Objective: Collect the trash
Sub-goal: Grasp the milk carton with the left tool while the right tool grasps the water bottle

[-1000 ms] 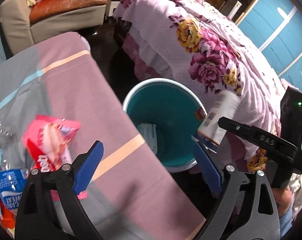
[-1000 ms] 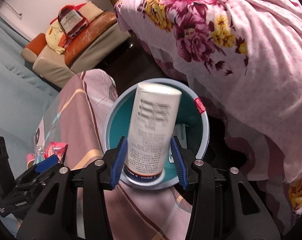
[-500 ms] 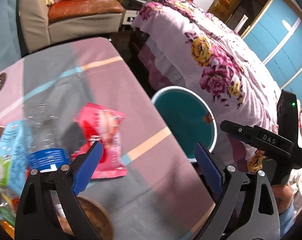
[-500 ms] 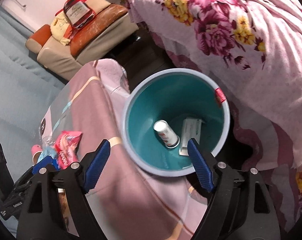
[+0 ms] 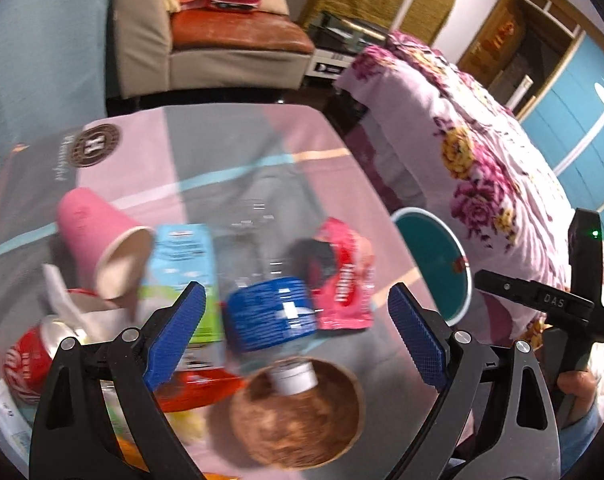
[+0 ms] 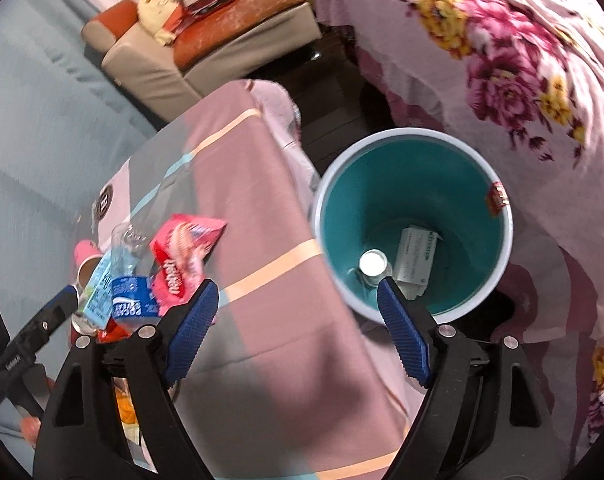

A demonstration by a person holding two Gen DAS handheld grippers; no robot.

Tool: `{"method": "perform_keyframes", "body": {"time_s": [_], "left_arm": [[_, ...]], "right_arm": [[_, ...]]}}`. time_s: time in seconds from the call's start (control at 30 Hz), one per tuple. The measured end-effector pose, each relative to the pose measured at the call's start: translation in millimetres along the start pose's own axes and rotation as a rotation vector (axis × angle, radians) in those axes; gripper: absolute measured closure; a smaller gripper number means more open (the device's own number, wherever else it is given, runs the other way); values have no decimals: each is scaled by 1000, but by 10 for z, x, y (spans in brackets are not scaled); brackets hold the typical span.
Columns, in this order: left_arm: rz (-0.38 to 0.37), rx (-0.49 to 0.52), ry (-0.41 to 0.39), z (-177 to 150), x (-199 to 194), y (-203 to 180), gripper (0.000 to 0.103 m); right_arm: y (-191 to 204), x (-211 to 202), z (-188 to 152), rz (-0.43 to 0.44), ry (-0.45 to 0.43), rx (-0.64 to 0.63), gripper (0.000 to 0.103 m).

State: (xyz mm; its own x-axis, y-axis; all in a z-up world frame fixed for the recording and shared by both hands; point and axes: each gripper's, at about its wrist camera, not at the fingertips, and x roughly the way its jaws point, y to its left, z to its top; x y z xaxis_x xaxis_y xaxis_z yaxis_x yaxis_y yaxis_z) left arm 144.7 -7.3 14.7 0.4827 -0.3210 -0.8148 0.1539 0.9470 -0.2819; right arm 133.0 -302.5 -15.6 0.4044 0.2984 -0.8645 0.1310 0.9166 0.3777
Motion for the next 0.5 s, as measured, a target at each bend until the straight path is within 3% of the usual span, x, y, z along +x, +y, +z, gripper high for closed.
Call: {"method": "perform_keyframes", "body": {"time_s": [0.2,0.5], "left_arm": [[73,-35,33,-34,12,367,10],[120,0,101,-38,171,542,11]], "right_arm": [[345,91,-24,5,39,-66,22],[649,231,-65,-2,88,-124,22]]}}
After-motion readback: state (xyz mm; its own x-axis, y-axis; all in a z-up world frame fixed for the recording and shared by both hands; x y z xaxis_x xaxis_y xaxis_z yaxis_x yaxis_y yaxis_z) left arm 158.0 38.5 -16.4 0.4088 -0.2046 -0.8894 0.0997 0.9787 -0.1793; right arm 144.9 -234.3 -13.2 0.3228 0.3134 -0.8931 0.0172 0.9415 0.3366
